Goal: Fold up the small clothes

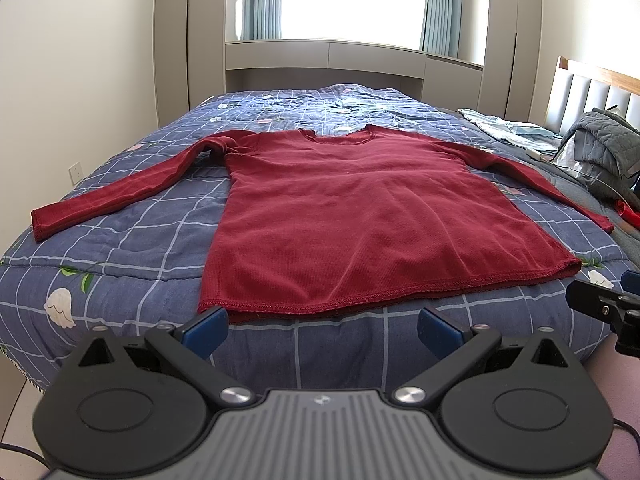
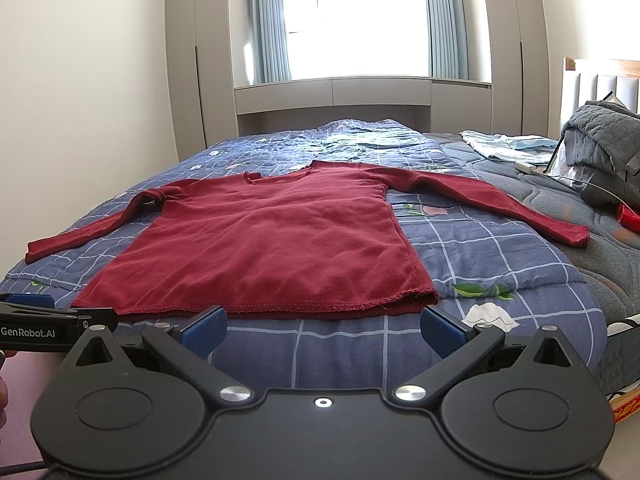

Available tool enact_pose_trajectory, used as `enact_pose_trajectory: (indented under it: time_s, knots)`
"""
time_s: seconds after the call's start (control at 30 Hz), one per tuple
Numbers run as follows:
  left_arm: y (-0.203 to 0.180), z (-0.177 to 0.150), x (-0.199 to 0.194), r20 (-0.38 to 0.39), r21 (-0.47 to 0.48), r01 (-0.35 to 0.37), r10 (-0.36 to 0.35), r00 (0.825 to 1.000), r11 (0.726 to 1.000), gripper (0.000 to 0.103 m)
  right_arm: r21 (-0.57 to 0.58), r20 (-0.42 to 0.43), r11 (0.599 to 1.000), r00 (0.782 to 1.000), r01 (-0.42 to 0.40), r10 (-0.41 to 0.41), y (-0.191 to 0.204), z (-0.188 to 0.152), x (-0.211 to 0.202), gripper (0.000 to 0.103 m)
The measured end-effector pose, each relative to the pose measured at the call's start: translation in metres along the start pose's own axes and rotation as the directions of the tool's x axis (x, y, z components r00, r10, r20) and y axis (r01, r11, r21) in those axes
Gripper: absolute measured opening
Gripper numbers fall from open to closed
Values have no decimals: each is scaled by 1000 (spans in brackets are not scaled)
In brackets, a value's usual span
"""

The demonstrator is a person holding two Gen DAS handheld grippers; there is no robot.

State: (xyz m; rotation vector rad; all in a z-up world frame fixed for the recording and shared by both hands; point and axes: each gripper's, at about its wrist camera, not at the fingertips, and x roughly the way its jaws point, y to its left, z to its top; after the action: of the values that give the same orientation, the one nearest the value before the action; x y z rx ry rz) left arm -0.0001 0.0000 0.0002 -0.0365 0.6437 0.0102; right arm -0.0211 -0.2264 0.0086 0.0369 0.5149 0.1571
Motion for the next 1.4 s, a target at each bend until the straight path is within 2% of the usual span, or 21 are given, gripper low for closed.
enact_pose_trajectory:
  time_s: [0.47, 0.67, 0.93, 1.13, 1.27, 1.4]
  knots:
    - [0, 0, 0, -4, 2, -1, 1, 1000, 1000, 103, -1, -13, 1000, 1000, 0, 0, 1, -1, 2, 103]
    - [-1, 9, 11, -45, 3, -1, 1, 999, 1000, 103, 6, -108, 1000, 994, 26, -25, -3, 7, 19, 103]
    - [0, 59, 39, -71, -54, -9, 5, 997, 998, 103, 28, -119, 995, 989, 91, -87, -17, 50, 50, 103]
    - [-5, 110, 78, -76, -52, -99, 94, 993, 994, 103, -26, -83, 978, 975, 207, -208, -32, 80, 80, 103]
    - [-11, 144, 107, -74, -52, -124, 120, 990, 991, 103, -1, -85, 971, 967, 240, -239, -56, 95, 104, 103]
    - [-28, 170, 141, -76, -7, -149, 148, 986, 989, 103, 39, -86, 966, 964, 255, -251, -85, 109, 128, 103]
